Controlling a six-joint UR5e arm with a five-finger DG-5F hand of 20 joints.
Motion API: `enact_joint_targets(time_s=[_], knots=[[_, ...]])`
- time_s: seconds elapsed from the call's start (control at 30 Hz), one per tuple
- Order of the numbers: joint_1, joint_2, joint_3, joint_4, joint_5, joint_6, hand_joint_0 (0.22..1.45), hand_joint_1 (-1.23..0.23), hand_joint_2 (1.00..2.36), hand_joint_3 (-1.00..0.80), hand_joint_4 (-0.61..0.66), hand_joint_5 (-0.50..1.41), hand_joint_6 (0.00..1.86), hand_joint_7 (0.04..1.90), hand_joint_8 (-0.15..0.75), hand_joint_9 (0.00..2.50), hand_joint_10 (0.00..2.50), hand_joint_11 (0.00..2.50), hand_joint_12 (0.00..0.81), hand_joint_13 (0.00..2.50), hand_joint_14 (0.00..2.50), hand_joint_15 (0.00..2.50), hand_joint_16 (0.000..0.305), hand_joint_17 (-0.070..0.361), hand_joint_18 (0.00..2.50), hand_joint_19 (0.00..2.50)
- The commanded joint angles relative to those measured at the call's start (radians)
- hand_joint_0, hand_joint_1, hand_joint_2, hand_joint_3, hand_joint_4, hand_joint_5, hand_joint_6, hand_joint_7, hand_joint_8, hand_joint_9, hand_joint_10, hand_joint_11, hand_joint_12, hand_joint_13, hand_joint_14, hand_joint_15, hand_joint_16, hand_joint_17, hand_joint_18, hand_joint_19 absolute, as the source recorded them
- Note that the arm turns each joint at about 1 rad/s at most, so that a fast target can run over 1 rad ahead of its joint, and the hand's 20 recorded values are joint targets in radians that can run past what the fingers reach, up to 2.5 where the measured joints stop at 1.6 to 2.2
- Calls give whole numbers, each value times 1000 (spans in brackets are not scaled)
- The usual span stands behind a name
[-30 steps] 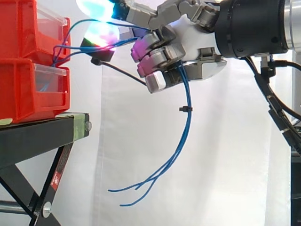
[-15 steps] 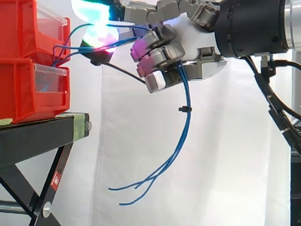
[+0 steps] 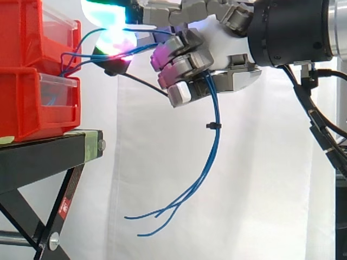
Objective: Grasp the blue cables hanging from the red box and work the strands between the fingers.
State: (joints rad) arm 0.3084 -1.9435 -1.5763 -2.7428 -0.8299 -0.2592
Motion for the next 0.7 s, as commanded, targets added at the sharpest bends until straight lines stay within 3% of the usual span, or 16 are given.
enact_joint_targets(time_s=[0.0,0.67], knots=[[2,0,1,0,0,0,912,-731,1007,-70,-23,26,1416,1076,556,1864,2500,2500,692,2105,2500,1814,255,192,2500,777],[2,0,-1,0,-3,0,906,-732,1002,28,-46,67,1415,1092,556,1864,2500,2500,692,2105,2500,1814,255,192,2500,777]])
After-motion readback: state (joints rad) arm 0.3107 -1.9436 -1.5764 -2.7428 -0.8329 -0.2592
